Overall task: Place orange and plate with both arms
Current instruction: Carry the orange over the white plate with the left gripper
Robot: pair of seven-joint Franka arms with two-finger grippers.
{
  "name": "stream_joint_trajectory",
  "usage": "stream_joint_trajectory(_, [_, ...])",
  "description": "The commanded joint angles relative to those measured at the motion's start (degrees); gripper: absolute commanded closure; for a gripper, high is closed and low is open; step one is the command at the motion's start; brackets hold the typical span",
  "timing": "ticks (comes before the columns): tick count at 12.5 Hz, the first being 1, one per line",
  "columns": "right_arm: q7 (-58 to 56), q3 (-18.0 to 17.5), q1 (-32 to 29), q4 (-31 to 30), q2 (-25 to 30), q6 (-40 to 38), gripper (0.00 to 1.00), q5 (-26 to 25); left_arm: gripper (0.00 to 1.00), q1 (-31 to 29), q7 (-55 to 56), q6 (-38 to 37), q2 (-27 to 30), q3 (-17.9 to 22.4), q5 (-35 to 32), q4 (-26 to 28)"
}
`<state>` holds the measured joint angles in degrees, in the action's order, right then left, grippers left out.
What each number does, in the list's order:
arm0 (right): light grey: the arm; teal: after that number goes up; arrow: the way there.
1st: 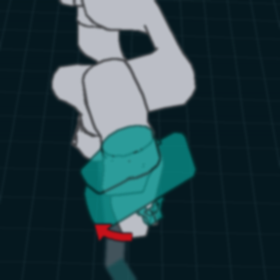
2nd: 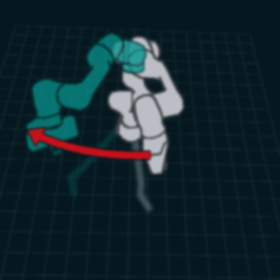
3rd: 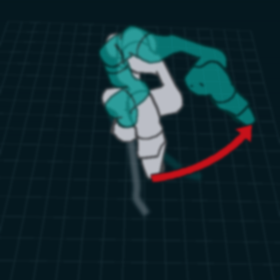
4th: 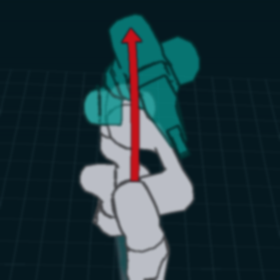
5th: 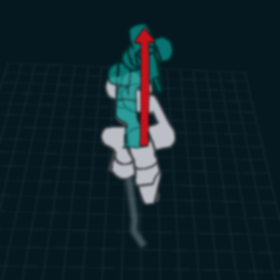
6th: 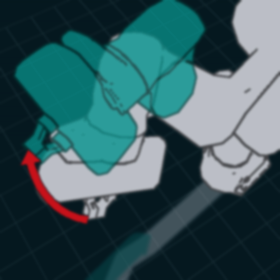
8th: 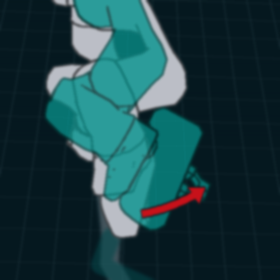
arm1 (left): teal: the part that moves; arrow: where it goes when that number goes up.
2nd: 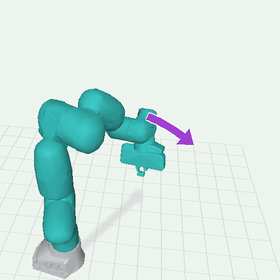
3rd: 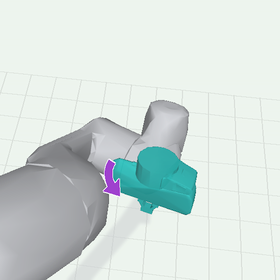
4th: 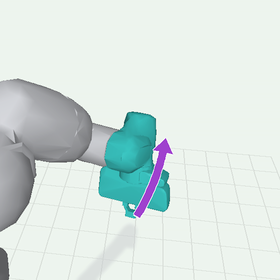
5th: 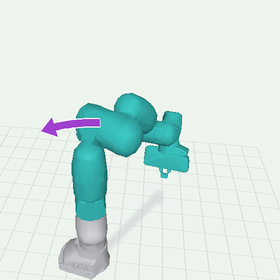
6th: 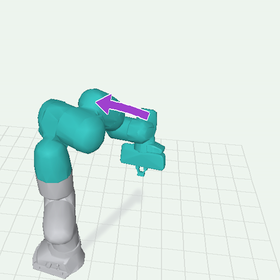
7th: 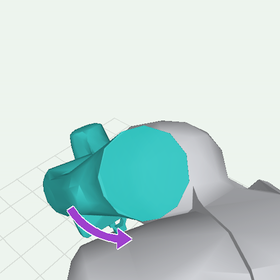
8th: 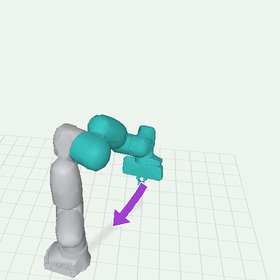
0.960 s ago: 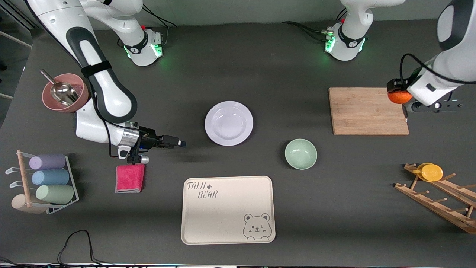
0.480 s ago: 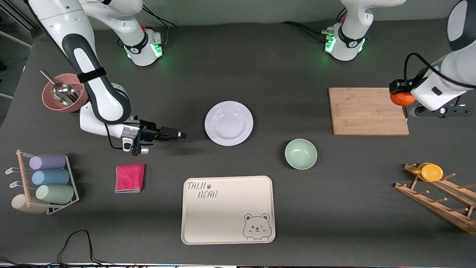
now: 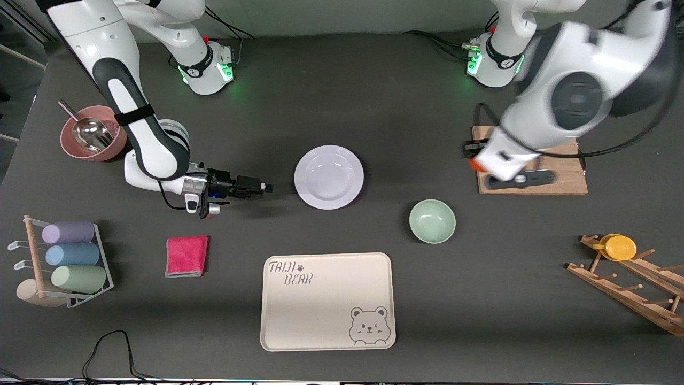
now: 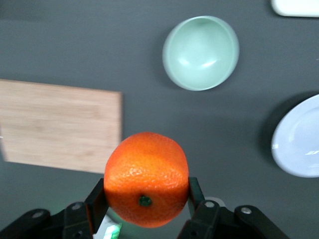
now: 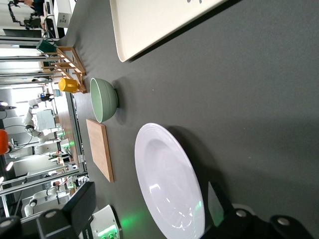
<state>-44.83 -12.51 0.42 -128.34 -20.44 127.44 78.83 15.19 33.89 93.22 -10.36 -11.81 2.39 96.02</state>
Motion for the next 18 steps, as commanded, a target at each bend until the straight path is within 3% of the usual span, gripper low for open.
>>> stream_joint_trajectory(1, [-5.61,-0.49,0.01,0.19,-3.01,-0.44,0.00,4.13,1.00,4.22,15.54,7.46,-7.02,-4.35,-0.89,-2.94])
stream_joint_trajectory(7, [-12.20,-3.75,0.10,1.16,-7.15,-0.35,0.05,11.95,1.00,16.96,32.70,20.74,-18.09,-4.54,-4.50,-4.00])
stream_joint_trajectory(10, [-12.66,-4.54,0.10,1.16,-7.94,-0.26,0.05,12.40,1.00,20.65,39.91,29.18,-23.28,-4.54,-5.20,-4.52])
stream_joint_trajectory(14, [-13.27,-5.76,0.10,1.51,-10.14,-0.09,0.05,12.40,1.00,24.35,46.96,31.40,-32.24,-4.54,-9.32,-10.93])
stream_joint_trajectory(18, [-13.45,-5.95,0.98,1.07,-10.67,-0.09,0.03,12.40,1.00,26.03,49.78,36.06,-34.46,-4.54,-9.77,-10.76])
